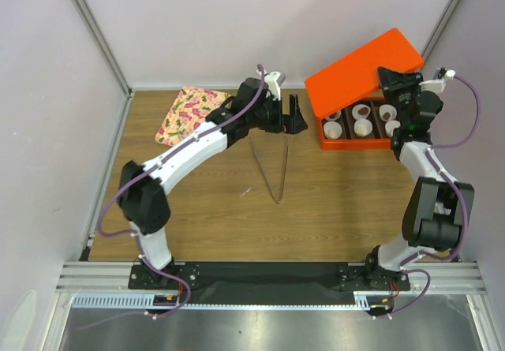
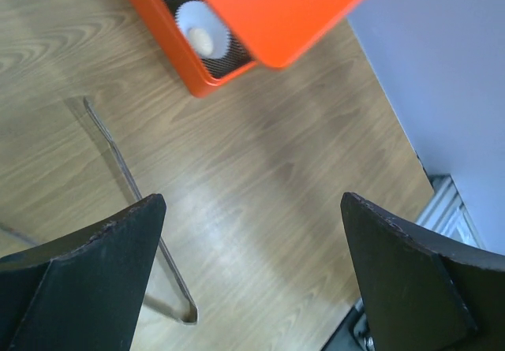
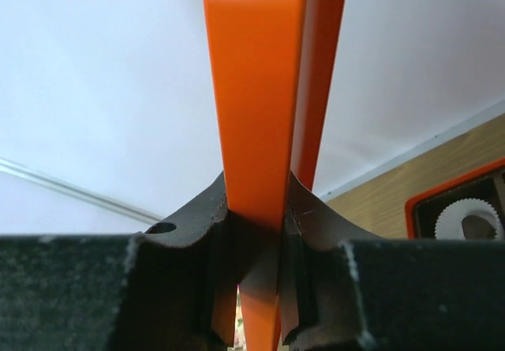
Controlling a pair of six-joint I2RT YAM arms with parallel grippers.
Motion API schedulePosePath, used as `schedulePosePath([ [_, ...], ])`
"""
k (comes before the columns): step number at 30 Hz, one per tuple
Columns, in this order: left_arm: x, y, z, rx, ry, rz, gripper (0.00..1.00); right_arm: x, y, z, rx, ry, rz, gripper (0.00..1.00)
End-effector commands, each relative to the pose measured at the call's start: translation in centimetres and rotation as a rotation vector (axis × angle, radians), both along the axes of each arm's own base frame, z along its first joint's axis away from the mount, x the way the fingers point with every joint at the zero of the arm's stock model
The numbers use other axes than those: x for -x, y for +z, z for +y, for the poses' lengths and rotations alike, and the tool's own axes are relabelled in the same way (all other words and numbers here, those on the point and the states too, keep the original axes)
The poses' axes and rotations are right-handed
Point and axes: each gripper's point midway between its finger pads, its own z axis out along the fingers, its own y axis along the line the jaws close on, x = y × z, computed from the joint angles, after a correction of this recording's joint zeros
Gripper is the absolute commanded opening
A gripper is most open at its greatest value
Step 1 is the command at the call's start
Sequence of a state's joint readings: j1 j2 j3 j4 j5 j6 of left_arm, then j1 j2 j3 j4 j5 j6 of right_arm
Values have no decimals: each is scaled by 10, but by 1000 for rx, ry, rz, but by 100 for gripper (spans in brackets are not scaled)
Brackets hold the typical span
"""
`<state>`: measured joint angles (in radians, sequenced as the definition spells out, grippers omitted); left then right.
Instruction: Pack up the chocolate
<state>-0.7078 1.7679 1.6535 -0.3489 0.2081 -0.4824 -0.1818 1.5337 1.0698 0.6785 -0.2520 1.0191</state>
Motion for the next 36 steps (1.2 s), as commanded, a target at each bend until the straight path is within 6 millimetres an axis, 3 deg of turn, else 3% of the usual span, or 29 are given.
schedulePosePath([
  [1, -21, 40, -21, 142, -10, -56, 99, 0, 27, -9, -58, 9, -171, 0],
  [3, -33, 24, -28, 131, -5, -42, 98, -5, 18, -10, -70, 18, -159, 0],
  [12, -69, 12, -53, 213, 37, -96, 95, -12, -24, -26, -128, 10, -133, 0],
  [16, -81, -13, -67, 216, 39, -57, 94, -6, -47, -40, -170, -28, -104, 0],
  [21, -88, -29, -79, 225, 28, -70, 93, -8, -53, -45, -184, -19, -107, 0],
  [23, -88, -38, -84, 226, 15, -68, 93, -10, -65, -49, -205, -27, -95, 0],
  [28, -84, -42, -99, 247, -29, -93, 93, -14, -74, -56, -239, -38, -126, 0],
  [36, -94, -57, -105, 186, 6, -102, 93, -26, -112, -69, -288, -66, -106, 0],
])
